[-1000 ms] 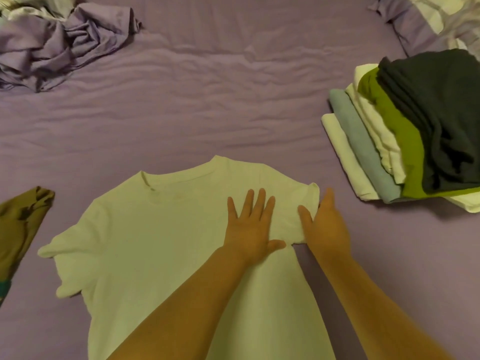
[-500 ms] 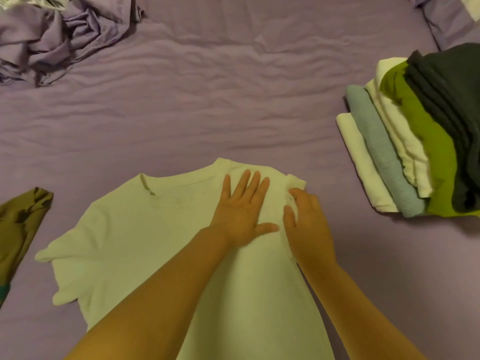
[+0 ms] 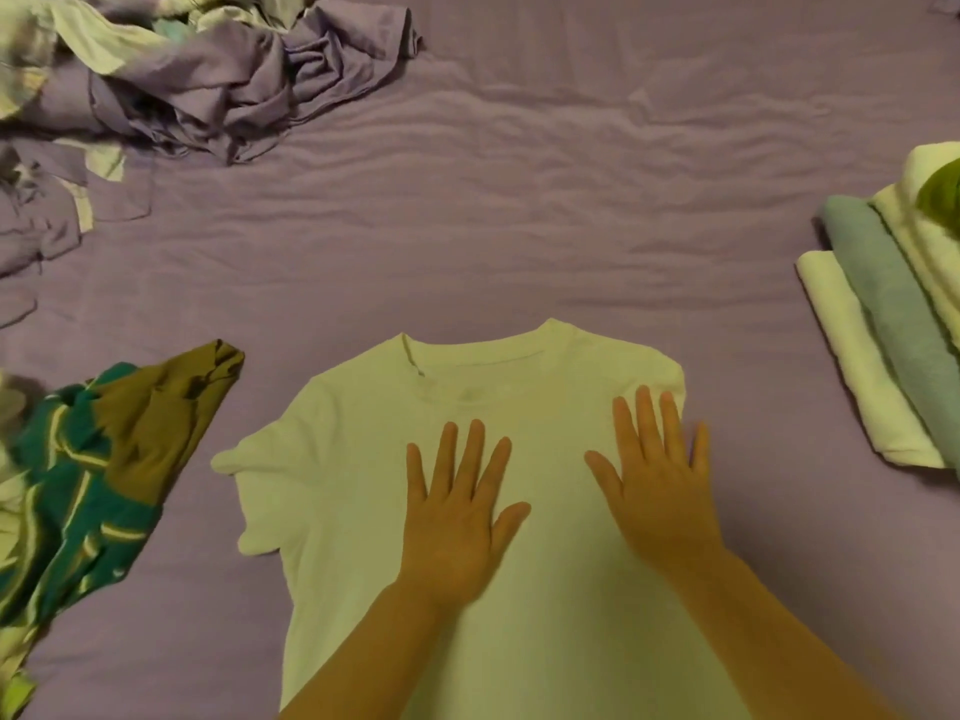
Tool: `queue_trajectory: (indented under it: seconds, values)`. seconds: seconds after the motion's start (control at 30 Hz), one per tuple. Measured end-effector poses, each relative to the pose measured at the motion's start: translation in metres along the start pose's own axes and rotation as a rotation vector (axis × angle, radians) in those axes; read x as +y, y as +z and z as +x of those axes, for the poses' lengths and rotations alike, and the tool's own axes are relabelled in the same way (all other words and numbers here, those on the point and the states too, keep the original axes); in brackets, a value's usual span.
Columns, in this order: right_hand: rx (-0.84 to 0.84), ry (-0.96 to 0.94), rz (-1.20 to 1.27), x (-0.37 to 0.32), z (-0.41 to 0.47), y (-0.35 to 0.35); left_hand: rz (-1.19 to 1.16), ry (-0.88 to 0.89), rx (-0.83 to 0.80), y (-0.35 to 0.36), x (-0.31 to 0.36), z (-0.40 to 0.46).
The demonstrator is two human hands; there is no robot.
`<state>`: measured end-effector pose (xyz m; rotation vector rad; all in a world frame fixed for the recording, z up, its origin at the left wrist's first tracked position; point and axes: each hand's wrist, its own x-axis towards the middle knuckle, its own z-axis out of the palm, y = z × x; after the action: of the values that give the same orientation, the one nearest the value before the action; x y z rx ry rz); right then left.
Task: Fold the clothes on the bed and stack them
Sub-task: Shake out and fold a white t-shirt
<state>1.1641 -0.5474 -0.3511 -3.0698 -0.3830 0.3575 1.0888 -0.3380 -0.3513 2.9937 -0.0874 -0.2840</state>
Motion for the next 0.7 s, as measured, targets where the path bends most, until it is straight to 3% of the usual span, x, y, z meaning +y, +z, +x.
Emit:
queue_trajectory:
  seconds: [0.13,0.27,0.5,0.63,0.7]
  values:
    - [-0.019,-0.008,0.003,-0.014,-0.002,-0.008,0.040,0.000,-0.067,-0.009,-0.019,-0.004]
    - [-0.043,-0.230,0.055,-0.075,-0.013,-0.011,0.034,-0.165,-0.126,-0.024,-0.052,-0.013]
    - [-0.097,-0.409,0.061,-0.183,-0.014,0.006,0.202,-0.178,-0.114,-0.077,-0.137,-0.012]
    - [-0.092,-0.424,0.064,-0.219,-0.004,0.006,-0.138,-0.500,-0.140,-0.092,-0.181,-0.006]
    - [-0.079,-0.440,0.060,-0.231,-0.002,0.006,-0.183,-0.529,-0.205,-0.096,-0.195,-0.008]
